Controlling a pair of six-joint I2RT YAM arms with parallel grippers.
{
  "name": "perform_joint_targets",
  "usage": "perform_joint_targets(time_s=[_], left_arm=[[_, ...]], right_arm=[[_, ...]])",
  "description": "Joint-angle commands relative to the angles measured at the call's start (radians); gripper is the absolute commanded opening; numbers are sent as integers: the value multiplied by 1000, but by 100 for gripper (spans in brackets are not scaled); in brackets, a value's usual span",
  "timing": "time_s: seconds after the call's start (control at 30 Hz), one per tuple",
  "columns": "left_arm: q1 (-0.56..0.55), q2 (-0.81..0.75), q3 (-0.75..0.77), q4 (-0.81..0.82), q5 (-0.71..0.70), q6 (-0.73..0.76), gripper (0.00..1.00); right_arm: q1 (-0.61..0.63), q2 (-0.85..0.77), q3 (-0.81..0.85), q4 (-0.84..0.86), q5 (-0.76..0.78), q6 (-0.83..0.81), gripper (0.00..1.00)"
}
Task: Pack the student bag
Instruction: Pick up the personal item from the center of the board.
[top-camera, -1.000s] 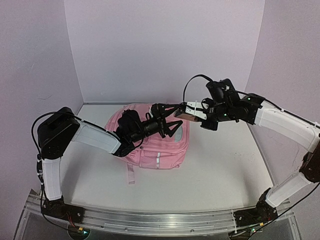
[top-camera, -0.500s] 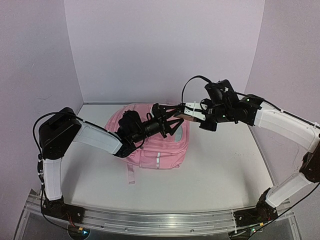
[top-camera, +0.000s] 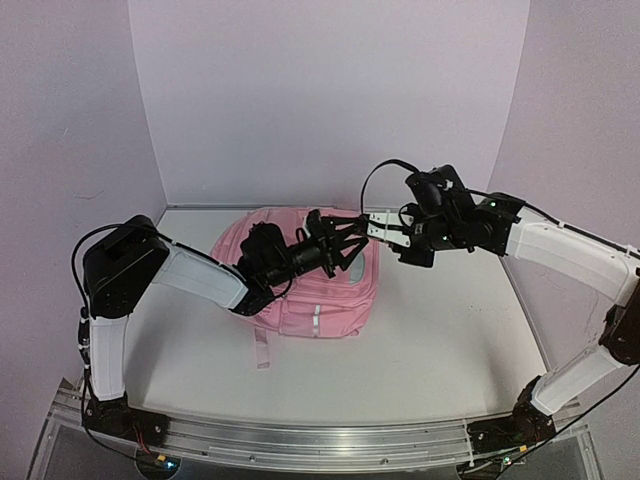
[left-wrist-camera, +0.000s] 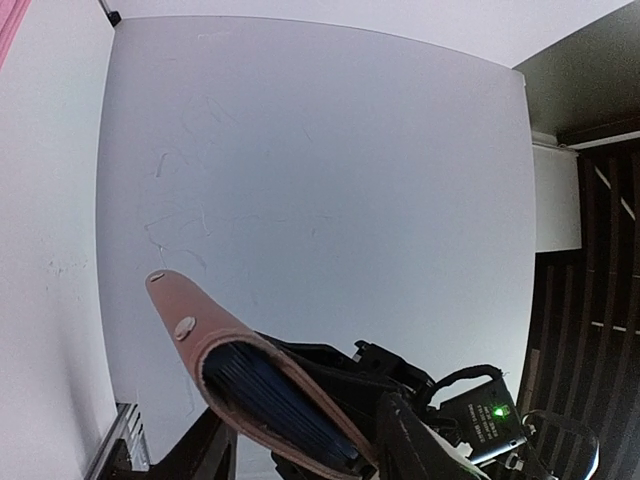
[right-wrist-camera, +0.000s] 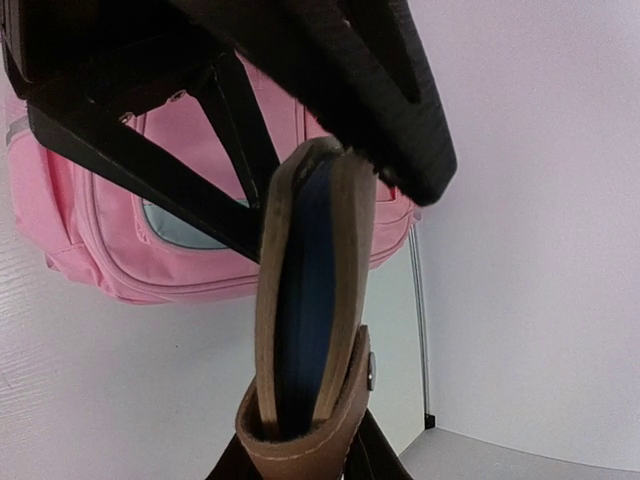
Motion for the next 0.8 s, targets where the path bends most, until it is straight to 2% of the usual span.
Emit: perform_joint_targets(time_s=[0.0,0.13,0.3,0.43,0.53,0.6,0.77], left_arm=[[-6,18,62,21,35,0,50],[-6,22,51,15,36,-6,41],[-3,9,6,52,25,-5,17],[3,-15,-36,56,11,16,2],[15,-42,-81,65,-1,34,0],[24,-63,-110,59,-7,63,0],[41,-147,-165,-34,-5,194,0]], right_arm=[[30,-25,-1,47,-11,-26,20],[33,-22,11,47,-7,-26,19],[33,-24,16,45,-3,-11,26],[33,-22,32,16,-21,41,49],[33,-17,97,-118,-97,115,74],[33,-22,139,-202,-168,176,87],[-17,-29,238,-359,-387,399,98]])
